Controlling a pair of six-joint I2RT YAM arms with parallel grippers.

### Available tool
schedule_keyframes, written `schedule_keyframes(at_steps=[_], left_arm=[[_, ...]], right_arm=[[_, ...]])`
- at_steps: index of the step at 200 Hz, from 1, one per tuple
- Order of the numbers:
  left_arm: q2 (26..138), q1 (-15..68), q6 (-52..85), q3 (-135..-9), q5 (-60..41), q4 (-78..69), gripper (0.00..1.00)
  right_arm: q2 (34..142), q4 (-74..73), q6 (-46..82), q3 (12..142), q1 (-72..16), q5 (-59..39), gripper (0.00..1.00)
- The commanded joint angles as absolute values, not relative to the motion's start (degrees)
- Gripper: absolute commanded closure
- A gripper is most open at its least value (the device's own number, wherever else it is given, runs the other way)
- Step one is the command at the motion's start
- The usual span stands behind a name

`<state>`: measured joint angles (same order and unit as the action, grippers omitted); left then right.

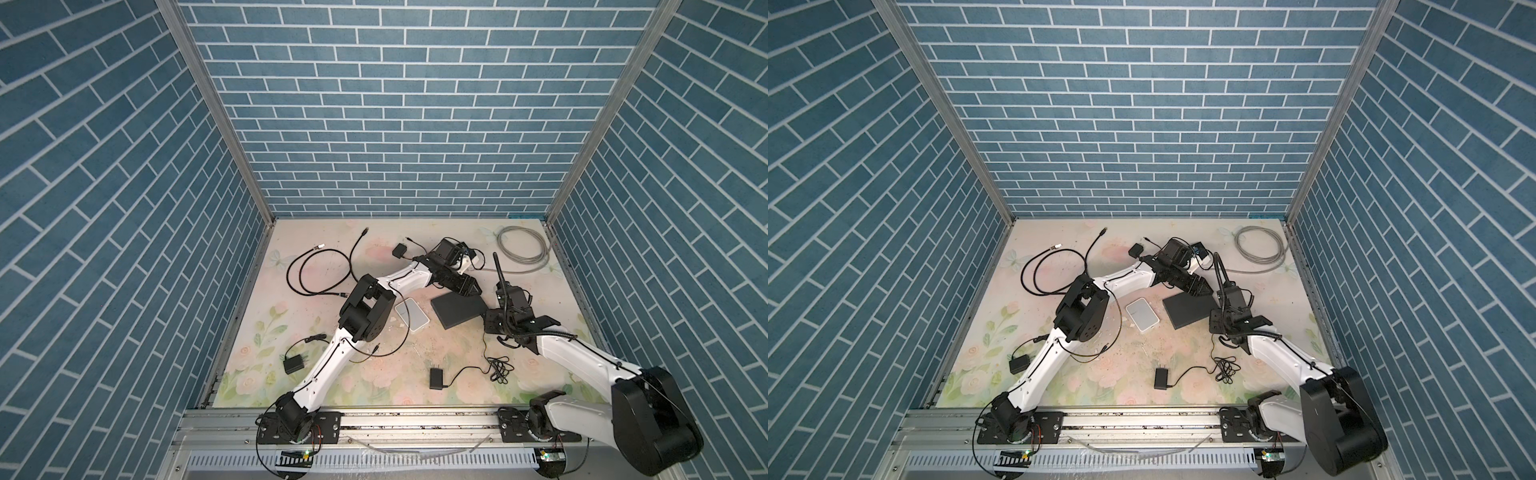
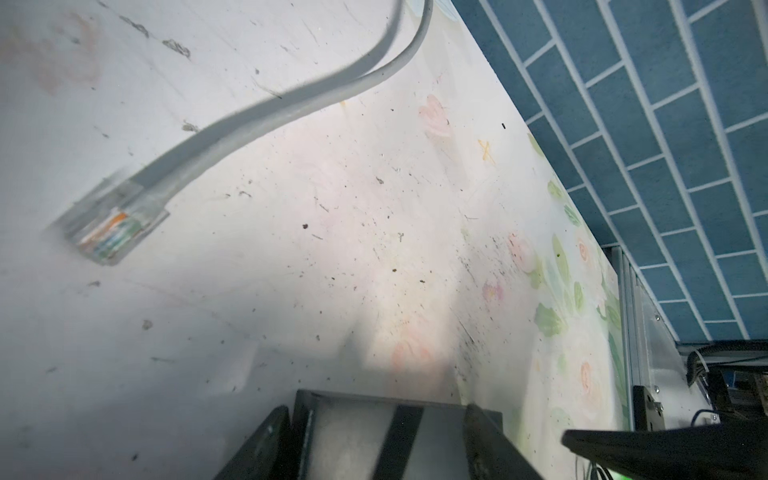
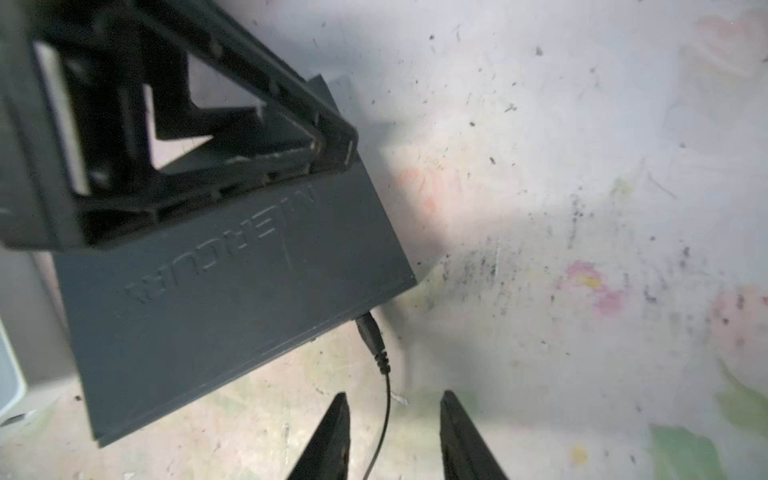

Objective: Insert the plug into the switch port

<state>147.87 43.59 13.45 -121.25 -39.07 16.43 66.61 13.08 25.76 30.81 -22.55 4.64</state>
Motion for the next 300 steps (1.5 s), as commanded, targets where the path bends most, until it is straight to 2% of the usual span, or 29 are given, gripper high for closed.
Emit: schedule_keyframes(at_steps=[1, 52, 69, 115, 187, 222, 238, 266, 300], left_arm=[[149.6, 43.8, 16.3, -117.4, -34.5, 22.5, 0.31], [142.4, 43.1, 16.4, -111.0, -29.0, 20.8, 0.28], [140.8, 41.9, 16.4, -108.9, -28.7, 20.8, 0.28], [138.3, 40.9, 16.2, -102.8, -32.6, 20.2, 0.31], [136.0, 40.9, 17.2, -97.4, -34.9, 19.1, 0.39], [136.4, 41.6, 17.3, -97.2, -36.8, 18.7, 0.41], [136.1, 41.9, 17.3, -96.8, -37.0, 18.8, 0.41], [135.0, 42.2, 17.8, -95.3, -37.1, 18.7, 0.42], [132.5, 43.9, 18.0, -92.9, -39.9, 18.2, 0.44]], right_arm=[[64.6, 19.9, 33.0, 35.8, -22.3, 7.8, 0.59], [70.8, 10.1, 47.5, 37.9, -25.3, 2.9, 0.36], [72.2, 7.0, 51.8, 37.2, -26.6, 2.5, 0.31], [73.1, -0.3, 64.1, 31.9, -27.9, 4.7, 0.28], [75.2, -4.3, 78.3, 30.5, -27.9, 6.6, 0.21], [77.3, -7.5, 83.6, 29.6, -27.9, 4.3, 0.12], [78.8, -9.2, 84.1, 29.6, -27.9, 3.6, 0.08], [79.7, -8.9, 83.2, 31.4, -27.6, 4.0, 0.09], [77.5, -1.6, 77.5, 35.0, -24.2, 4.7, 0.09]])
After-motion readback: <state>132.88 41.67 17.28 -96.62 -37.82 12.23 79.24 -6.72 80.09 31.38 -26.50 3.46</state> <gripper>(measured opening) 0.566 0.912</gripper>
